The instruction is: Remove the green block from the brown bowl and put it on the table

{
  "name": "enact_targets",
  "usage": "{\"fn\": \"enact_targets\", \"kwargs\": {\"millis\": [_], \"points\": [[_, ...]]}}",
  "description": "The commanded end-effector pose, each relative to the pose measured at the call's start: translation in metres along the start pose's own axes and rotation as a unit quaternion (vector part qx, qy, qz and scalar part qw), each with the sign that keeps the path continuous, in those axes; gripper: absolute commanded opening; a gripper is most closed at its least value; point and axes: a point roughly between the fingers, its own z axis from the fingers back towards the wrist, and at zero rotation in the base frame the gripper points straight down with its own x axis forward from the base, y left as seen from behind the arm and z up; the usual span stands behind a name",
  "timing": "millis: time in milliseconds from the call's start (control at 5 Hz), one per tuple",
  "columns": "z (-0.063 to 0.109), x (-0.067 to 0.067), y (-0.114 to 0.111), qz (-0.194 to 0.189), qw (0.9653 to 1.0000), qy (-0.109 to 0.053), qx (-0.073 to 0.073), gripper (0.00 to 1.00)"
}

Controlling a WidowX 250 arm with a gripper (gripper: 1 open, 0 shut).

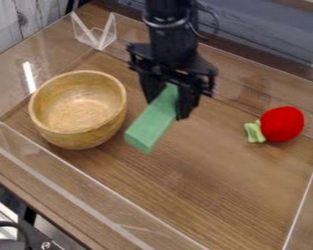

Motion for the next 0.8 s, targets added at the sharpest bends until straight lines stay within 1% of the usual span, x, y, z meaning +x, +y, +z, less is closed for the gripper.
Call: {"fn": "enact_targets", "kwargs": {"millis": [0,200,400,600], "points": [[-0.005,0.003,-0.015,-0.005,1.0000,-0.006,0.002,0.00],[-0.018,0.003,-0.022,-0.003,1.0000,-0.003,0.001,0.00],[-0.027,0.003,-0.024,0.000,1.0000,0.000,0.001,0.00],[-0.030,0.003,-0.023,0.001,1.0000,0.003,0.003,0.00]]}}
